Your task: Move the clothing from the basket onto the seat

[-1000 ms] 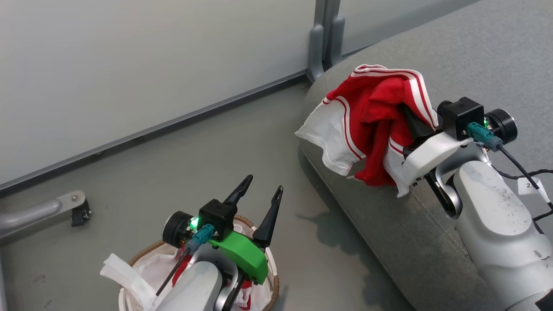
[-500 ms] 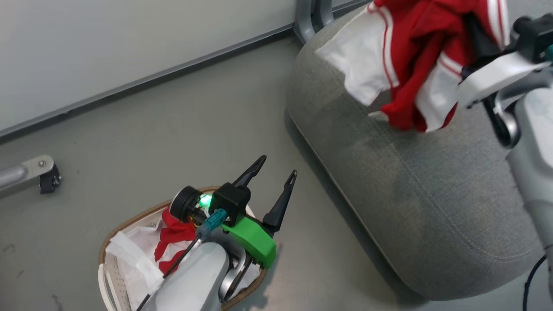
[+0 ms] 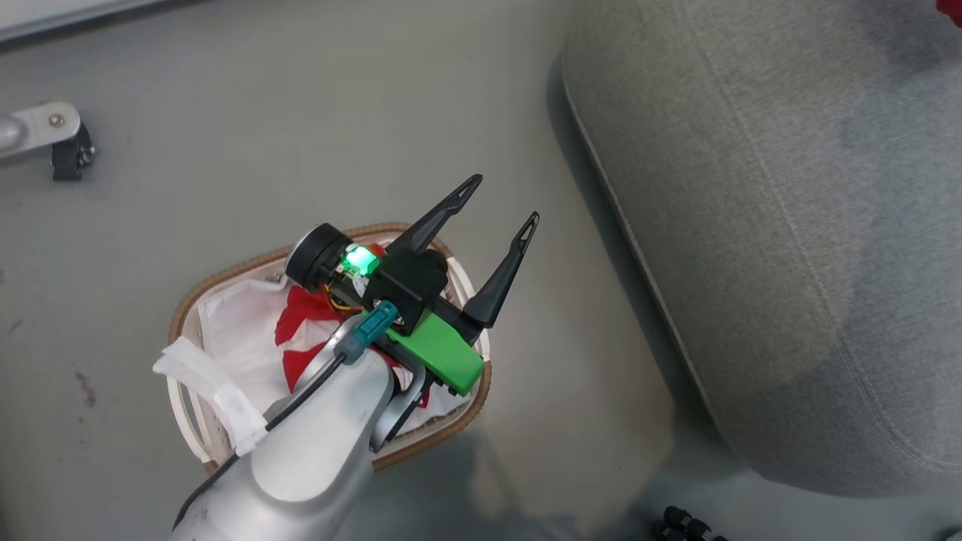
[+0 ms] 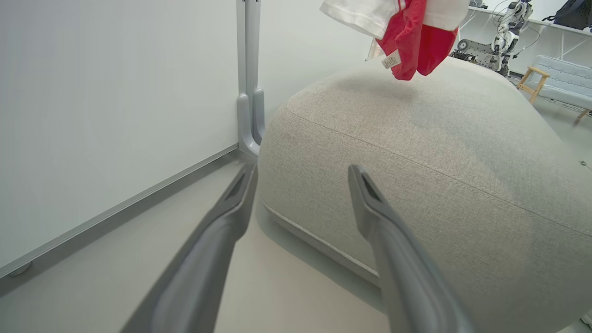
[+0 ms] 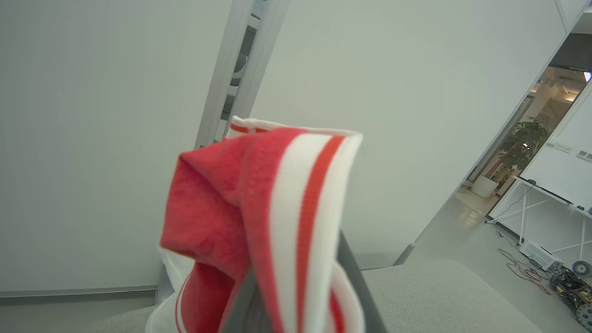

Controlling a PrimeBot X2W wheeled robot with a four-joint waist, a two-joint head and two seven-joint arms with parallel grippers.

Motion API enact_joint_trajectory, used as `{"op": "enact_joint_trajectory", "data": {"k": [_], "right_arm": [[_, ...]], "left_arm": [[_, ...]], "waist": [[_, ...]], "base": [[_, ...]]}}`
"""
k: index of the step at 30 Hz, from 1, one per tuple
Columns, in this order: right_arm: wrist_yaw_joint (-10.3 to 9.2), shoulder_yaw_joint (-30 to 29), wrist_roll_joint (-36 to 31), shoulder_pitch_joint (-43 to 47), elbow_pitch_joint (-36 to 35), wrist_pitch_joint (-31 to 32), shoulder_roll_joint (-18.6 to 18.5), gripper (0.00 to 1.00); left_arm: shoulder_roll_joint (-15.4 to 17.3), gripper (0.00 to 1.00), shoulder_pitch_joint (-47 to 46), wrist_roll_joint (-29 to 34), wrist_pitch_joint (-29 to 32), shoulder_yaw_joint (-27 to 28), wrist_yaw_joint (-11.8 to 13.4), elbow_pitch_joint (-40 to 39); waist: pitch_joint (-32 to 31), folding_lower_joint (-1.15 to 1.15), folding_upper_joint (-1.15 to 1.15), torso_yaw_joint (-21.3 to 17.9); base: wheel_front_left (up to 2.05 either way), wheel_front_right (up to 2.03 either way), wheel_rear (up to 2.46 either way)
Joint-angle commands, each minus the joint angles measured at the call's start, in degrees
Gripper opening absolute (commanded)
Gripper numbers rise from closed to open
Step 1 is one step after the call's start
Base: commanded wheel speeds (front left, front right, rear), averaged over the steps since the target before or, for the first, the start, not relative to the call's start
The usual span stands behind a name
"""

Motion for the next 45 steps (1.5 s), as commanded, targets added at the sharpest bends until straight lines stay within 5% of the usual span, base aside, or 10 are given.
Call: {"op": "enact_joint_trajectory", "data": {"k": [1, 16, 17, 18, 19, 20, 31, 45], "right_arm": [[-0.07, -1.24, -0.82, -0.82, 1.04, -0.29, -0.37, 0.0], [-0.07, -11.47, -9.31, 8.72, 10.06, -0.3, 6.23, 0.0], [-0.07, -12.05, -9.67, 9.19, 9.61, -0.3, 6.6, 0.29], [-0.07, -12.67, -10.06, 9.94, 9.07, -0.3, 7.29, 0.45], [-0.07, -13.12, -10.4, 10.63, 8.63, -0.29, 7.78, 0.91], [-0.07, -13.51, -10.75, 11.44, 8.05, -0.3, 8.46, 1.0], [-0.07, -14.43, -12.08, 21.97, 0.84, -0.3, 11.36, 1.0], [-0.07, -9.63, -10.99, 28.49, -3.38, -0.3, 8.95, 1.0]], "left_arm": [[0.54, 1.0, -1.7, 0.47, 0.12, -0.09, -0.15, -0.31], [0.86, 1.0, -3.07, 1.03, 0.23, -1.45, 0.21, 0.24], [0.96, 1.0, -3.03, 1.03, 0.22, -1.53, 0.22, 0.39], [1.07, 1.0, -2.86, 0.96, 0.19, -1.54, 0.24, 0.67], [1.07, 1.0, -2.69, 0.85, 0.18, -1.57, 0.24, 0.84], [1.08, 1.0, -2.38, 0.63, 0.14, -1.54, 0.26, 1.09], [-0.53, 1.0, 0.93, -1.93, -0.08, 1.44, 0.79, 2.89], [-3.3, 1.0, 12.18, -3.88, 0.01, 11.2, 0.42, 2.6]], "waist": [[8.31, -0.01, 0.0, 4.51], [12.38, -0.01, 0.0, 3.55], [12.2, -0.01, 0.0, 3.4], [11.84, -0.01, 0.0, 3.22], [11.58, -0.01, 0.0, 3.13], [11.13, -0.01, 0.0, 3.02], [3.09, -0.01, 0.0, 3.03], [-14.4, -0.01, 0.0, 7.53]], "base": [[0.0, 0.0, 0.0], [0.0, 0.0, 0.0], [0.0, 0.0, 0.0], [0.0, 0.0, 0.0], [0.0, 0.0, 0.0], [0.0, 0.0, 0.0], [0.0, 0.0, 0.0], [0.0, 0.0, 0.0]]}}
